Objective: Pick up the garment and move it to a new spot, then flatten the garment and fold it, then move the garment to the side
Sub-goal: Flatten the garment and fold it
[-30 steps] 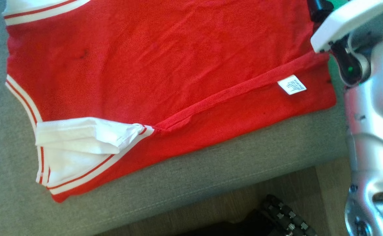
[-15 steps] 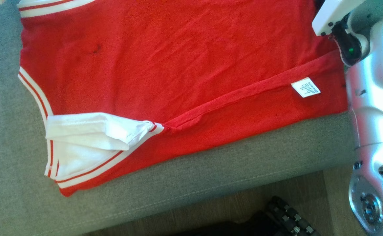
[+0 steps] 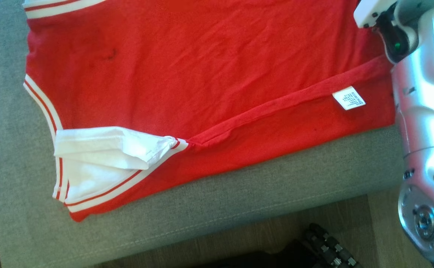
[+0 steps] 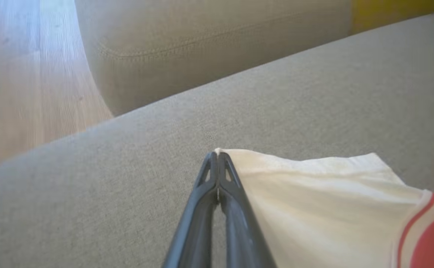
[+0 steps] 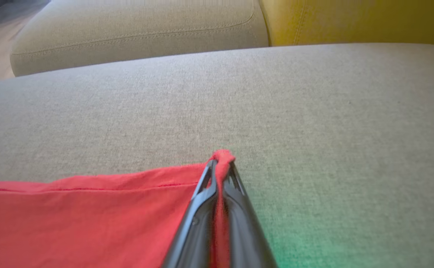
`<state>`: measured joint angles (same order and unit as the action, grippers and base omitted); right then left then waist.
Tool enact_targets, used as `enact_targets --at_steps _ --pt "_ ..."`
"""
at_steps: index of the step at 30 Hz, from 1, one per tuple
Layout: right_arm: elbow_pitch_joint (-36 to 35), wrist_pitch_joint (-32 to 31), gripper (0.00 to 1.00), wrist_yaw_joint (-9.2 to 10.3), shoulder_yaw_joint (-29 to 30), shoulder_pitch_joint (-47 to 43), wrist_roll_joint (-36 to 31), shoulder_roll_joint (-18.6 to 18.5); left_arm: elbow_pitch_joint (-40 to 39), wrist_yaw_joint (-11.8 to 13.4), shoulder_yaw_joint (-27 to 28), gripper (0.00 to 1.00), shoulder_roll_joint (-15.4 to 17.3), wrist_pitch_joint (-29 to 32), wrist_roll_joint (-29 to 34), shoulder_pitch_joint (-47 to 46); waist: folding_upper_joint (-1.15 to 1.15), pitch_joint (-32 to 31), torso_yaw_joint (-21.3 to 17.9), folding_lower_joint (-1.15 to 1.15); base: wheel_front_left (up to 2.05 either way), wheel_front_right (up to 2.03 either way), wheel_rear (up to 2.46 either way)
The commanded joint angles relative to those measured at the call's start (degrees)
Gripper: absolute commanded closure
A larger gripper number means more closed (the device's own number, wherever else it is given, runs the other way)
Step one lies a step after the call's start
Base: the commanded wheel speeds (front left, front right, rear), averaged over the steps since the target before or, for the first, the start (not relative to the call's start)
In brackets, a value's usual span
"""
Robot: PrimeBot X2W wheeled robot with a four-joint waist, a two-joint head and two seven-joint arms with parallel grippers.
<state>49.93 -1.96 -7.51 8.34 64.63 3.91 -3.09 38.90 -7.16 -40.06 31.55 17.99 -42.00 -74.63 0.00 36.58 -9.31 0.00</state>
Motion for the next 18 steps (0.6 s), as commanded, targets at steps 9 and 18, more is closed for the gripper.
enact_targets --at_steps 9,18 --pt "0.93 2.76 1.0 0.02 3.11 5.81 -0.84 0.21 -1.29 -0.01 1.67 1.0 2.66 -11.57 3.34 -6.12 0.0 0.44 0.72 0.0 0.0 0.0 0.0" --pt "2.48 6.41 1.0 0.02 6.19 7.38 -1.9 0.19 -0.33 0.1 2.14 1.0 0.83 -24.09 3.81 -6.43 0.0 -0.86 2.41 0.0 0.0 0.0 0.0"
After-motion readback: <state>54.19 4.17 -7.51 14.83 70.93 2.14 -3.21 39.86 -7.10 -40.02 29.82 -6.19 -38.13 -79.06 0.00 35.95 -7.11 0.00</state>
